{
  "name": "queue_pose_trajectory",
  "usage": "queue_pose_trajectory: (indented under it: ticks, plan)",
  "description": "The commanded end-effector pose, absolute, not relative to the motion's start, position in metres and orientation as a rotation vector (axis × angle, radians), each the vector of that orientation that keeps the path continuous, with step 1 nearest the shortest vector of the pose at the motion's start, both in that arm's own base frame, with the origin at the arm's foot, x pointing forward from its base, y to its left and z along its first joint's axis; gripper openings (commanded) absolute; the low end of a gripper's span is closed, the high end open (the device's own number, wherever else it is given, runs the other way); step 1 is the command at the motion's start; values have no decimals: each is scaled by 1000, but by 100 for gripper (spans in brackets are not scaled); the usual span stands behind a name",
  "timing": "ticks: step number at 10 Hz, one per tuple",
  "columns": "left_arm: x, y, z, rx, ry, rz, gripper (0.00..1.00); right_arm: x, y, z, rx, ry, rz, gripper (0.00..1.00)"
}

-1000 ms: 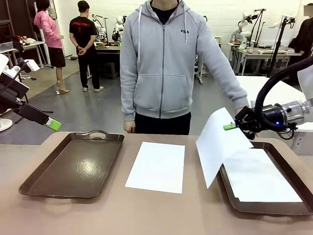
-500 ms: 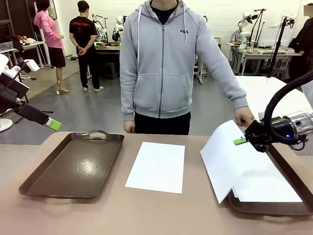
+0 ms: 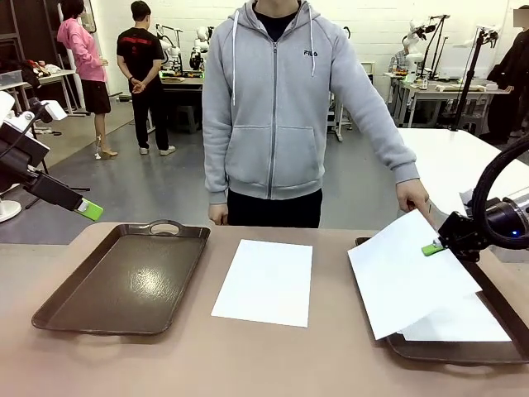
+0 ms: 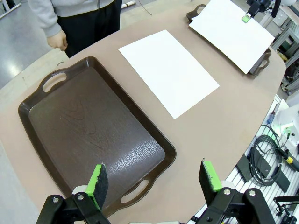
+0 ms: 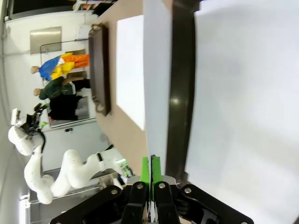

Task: Sort the A4 documents.
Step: Place the A4 Paper in the designated Handle tray.

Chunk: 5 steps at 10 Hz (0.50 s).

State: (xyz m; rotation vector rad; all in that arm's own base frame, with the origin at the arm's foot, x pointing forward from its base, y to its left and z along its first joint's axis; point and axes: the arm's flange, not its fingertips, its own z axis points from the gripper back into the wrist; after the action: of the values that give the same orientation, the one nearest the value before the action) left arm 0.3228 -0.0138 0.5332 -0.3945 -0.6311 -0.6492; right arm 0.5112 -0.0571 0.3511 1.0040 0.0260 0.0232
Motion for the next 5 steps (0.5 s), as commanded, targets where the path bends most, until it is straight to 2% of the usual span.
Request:
queue_pose_trajectory:
  ticks: [1, 5]
  plan:
    - [323, -13, 533, -403, -632, -650, 100, 507, -59, 347, 898, -20, 35, 1]
    - [323, -13, 533, -403, -632, -650, 100, 497, -79, 353, 789, -38, 15, 1]
